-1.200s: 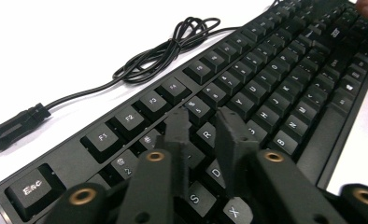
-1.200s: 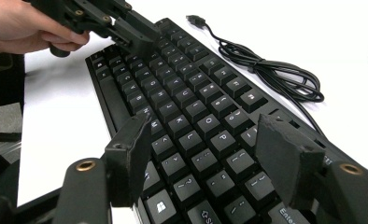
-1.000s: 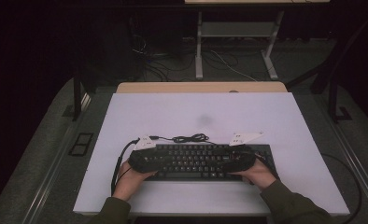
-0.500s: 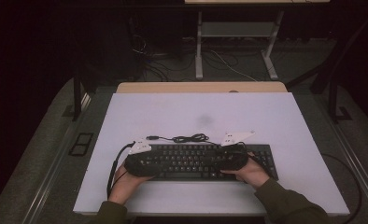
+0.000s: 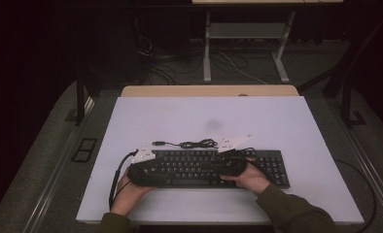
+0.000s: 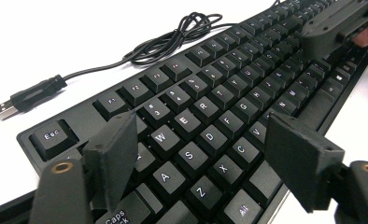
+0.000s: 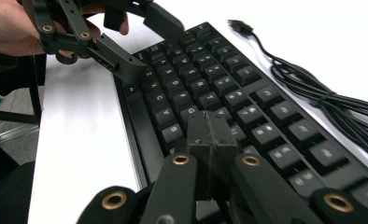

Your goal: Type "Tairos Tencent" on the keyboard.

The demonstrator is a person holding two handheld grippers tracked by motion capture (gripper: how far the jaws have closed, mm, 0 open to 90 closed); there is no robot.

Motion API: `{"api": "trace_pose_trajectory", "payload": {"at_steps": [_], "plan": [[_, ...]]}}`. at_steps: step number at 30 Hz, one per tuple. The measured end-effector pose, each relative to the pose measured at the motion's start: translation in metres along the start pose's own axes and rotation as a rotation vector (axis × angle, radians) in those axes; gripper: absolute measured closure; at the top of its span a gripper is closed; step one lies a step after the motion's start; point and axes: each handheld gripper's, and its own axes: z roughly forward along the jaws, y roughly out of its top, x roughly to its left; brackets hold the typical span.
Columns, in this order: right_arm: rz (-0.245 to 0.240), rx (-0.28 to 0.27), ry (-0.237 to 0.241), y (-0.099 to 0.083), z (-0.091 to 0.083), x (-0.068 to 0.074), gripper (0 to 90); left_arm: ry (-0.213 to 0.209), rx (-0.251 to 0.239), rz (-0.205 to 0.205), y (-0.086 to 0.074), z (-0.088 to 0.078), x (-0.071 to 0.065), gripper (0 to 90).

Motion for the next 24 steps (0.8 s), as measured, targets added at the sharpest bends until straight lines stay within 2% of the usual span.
{"api": "trace_pose_trajectory", "payload": {"at_steps": [12,24], "plan": [[-0.027,0.061,0.017,0.001,0.022,0.007,89.6,0.001,-0.001,0.002,-0.001,0.000,-0.001,21.3],[-0.038,0.098,-0.001,-0.001,0.028,0.009,89.6,0.002,0.000,0.008,-0.001,0.001,-0.001,21.3]]}}
